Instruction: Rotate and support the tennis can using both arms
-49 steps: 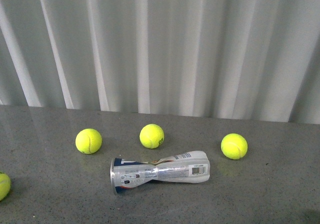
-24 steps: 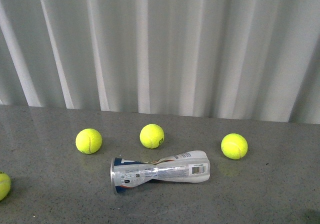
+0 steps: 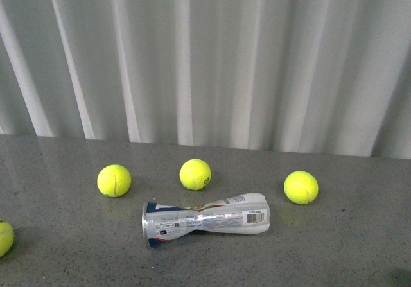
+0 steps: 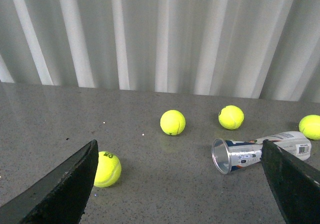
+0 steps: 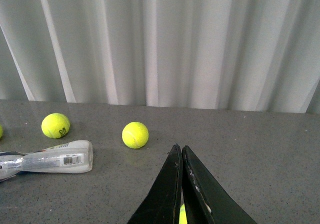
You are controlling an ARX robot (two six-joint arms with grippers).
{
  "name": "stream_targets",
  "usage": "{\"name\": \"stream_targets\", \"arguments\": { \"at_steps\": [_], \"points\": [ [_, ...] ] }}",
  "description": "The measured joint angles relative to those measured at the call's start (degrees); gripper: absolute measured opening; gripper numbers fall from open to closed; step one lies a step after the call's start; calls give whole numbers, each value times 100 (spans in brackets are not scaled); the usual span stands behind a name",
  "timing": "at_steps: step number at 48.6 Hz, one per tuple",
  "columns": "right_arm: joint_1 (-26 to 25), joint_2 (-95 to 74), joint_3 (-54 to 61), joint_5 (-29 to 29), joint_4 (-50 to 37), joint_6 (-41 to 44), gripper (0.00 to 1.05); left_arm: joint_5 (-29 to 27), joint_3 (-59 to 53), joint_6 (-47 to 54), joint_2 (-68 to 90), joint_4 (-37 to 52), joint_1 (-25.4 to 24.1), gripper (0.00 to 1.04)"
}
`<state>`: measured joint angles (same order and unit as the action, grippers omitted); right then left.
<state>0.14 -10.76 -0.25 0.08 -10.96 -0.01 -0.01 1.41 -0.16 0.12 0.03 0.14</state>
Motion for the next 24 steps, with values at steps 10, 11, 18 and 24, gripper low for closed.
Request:
{"name": "stream_targets", "arguments": {
  "at_steps": [10, 11, 18, 24],
  "points": [
    [-2, 990, -4, -9, 1060, 0, 3, -2, 0, 0, 2, 0, 0, 98],
    [-2, 1029, -4, -9, 1060, 2, 3, -2, 0, 0, 2, 0, 0, 98],
    [-2, 1047, -4, -9, 1088, 2, 3, 0, 0, 0, -4, 0, 0, 98],
    [-2, 1047, -4, -11, 1091, 4, 18, -2, 0, 0, -4, 0, 0, 98]
  ]
}}
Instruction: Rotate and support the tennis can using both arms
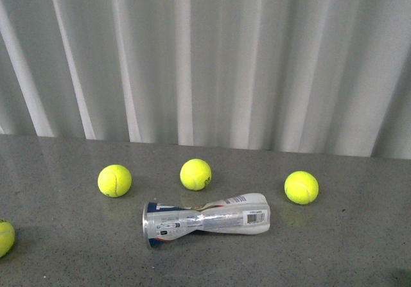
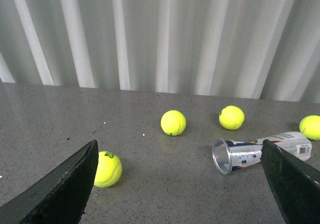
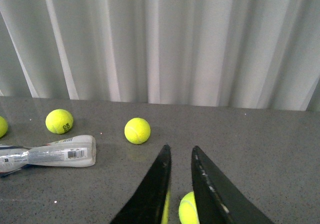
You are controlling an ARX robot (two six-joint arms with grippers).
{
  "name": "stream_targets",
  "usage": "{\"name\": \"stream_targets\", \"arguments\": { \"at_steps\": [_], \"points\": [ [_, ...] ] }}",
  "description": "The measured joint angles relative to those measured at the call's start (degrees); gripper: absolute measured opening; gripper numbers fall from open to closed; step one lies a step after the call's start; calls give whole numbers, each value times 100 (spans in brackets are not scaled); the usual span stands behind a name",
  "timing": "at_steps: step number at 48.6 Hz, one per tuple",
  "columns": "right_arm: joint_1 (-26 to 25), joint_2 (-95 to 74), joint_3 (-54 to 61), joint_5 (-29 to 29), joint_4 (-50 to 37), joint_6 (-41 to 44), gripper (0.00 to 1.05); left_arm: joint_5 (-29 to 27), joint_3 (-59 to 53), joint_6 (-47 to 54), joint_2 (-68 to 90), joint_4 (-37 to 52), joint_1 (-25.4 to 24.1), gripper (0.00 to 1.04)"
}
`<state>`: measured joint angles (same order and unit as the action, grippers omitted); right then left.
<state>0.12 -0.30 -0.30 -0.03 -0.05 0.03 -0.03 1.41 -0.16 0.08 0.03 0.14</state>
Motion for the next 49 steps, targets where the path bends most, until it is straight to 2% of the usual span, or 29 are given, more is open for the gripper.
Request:
{"name": "stream_targets", "arguments": {
  "at_steps": [6, 21, 43, 49],
  "points": [
    [0, 0, 0, 4, 2, 0, 38, 2, 0, 0, 0, 0, 0, 98],
    [0, 0, 0, 2, 2, -2, 99, 2, 0, 0, 0, 0, 0, 98],
    [0, 0, 0, 2, 2, -2, 98, 33, 4, -31, 11, -13, -7, 98],
    [-2, 0, 0, -13, 2, -2, 98, 1646, 632, -1040, 1215, -1502, -348, 98]
  ]
}}
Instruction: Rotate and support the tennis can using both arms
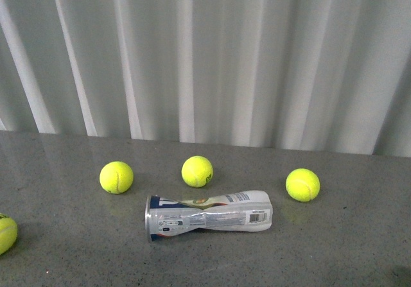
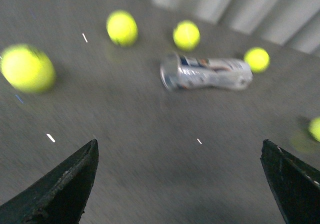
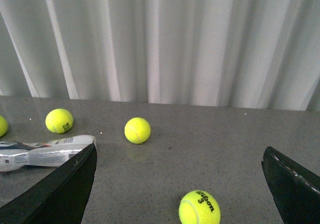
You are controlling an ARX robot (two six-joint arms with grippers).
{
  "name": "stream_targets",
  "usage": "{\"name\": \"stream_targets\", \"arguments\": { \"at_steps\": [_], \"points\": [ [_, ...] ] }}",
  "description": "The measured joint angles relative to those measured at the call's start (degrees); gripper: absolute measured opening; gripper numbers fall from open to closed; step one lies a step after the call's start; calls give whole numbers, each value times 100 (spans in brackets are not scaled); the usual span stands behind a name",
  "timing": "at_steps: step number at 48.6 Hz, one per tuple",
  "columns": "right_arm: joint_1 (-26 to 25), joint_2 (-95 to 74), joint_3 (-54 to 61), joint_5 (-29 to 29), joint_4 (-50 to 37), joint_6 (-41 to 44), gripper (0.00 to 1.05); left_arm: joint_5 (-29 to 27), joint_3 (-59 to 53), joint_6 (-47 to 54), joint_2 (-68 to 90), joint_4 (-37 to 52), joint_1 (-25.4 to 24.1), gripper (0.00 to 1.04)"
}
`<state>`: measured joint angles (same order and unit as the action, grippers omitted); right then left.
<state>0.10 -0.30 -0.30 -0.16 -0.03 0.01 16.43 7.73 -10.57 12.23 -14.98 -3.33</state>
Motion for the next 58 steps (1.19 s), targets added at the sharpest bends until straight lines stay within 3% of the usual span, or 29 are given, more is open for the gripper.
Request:
{"name": "stream_targets", "arguments": {
  "at_steps": [4, 12, 20, 34, 58],
  "points": [
    [0, 4, 0, 15, 0, -2, 98, 636, 269, -315, 994, 133, -103, 98],
    [-2, 7, 0, 9, 0, 0, 98, 2251, 1589, -468, 4284, 2028, -448, 98],
    [-2, 7, 0, 11, 0, 0, 98, 2931, 2632, -313, 7597, 2898, -466, 98],
    [-2, 9, 0, 9, 0, 0, 98, 3528, 3668, -444, 9827, 3654, -175, 98],
    [-2, 7, 0, 9, 0, 0, 98, 3475, 5348, -592, 11453, 3746, 557, 98]
  ]
}}
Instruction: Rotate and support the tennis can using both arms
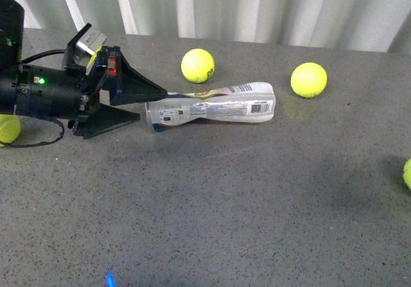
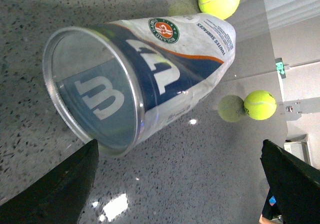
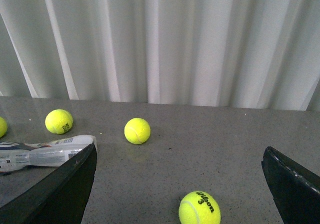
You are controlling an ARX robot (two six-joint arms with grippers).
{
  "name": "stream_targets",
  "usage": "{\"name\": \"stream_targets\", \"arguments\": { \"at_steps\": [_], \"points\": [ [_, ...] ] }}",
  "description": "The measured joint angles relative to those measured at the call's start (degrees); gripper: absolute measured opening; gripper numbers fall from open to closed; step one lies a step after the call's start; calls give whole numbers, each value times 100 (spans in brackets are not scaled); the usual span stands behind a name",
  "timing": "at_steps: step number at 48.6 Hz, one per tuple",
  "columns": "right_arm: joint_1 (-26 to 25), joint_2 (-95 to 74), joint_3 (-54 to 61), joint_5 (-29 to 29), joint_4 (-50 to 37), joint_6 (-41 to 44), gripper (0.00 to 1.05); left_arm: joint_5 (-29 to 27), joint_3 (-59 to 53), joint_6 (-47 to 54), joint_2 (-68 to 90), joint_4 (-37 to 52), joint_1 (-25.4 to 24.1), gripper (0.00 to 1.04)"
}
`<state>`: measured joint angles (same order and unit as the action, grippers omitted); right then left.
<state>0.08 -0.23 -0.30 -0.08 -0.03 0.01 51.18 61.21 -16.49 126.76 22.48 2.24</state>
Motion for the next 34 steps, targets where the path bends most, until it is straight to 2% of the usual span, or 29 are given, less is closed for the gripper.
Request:
{"name": "stream_targets", "arguments": {
  "at_steps": [20, 28, 30, 34],
  "points": [
    [0, 0, 0, 0, 0, 0, 98, 13, 282, -1038, 487, 946, 793, 97],
    [0, 0, 0, 0, 0, 0, 98, -28, 232, -1543, 496, 1285, 981, 71],
    [0, 0, 0, 0, 0, 0, 98, -20, 164, -1718, 490, 1394, 1036, 59],
    [0, 0, 0, 0, 0, 0, 98, -24, 87, -1786, 448, 1342, 1080, 49]
  ]
}}
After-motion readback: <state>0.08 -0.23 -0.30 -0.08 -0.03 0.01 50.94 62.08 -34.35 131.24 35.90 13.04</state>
